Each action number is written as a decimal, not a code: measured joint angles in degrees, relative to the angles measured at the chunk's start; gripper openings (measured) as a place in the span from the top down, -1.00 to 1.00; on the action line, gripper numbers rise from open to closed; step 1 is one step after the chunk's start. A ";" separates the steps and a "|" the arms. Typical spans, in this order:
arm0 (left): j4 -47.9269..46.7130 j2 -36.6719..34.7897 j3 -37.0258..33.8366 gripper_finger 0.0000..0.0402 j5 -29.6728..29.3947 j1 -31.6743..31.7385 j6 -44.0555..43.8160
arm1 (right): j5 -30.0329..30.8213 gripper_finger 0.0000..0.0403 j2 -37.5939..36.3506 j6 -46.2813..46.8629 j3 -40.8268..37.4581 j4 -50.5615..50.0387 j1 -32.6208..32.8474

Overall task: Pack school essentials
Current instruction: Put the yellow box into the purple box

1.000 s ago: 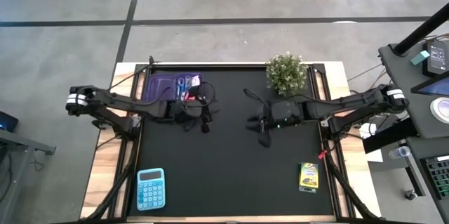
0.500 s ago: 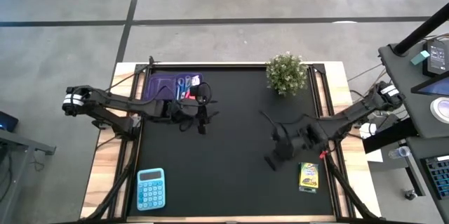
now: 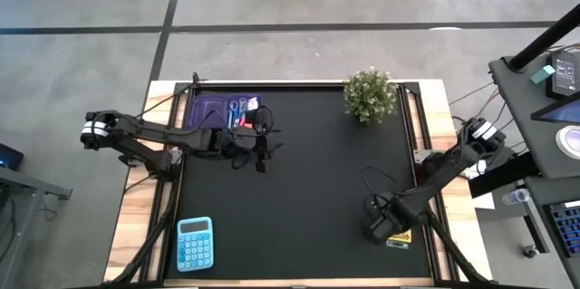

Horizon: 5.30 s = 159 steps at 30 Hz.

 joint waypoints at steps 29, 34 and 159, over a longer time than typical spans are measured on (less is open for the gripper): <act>4.26 -2.87 -0.81 0.17 4.37 -1.01 -1.95 | 17.60 0.95 -0.38 -19.23 3.80 -1.14 -0.64; 12.27 -8.57 -6.43 0.17 4.50 -3.50 -2.09 | 34.57 0.95 -6.14 -35.74 5.32 7.40 -3.91; 4.55 -27.12 -17.86 0.97 -11.75 -0.56 -3.52 | 32.03 0.96 -3.39 -135.07 5.88 47.80 -37.51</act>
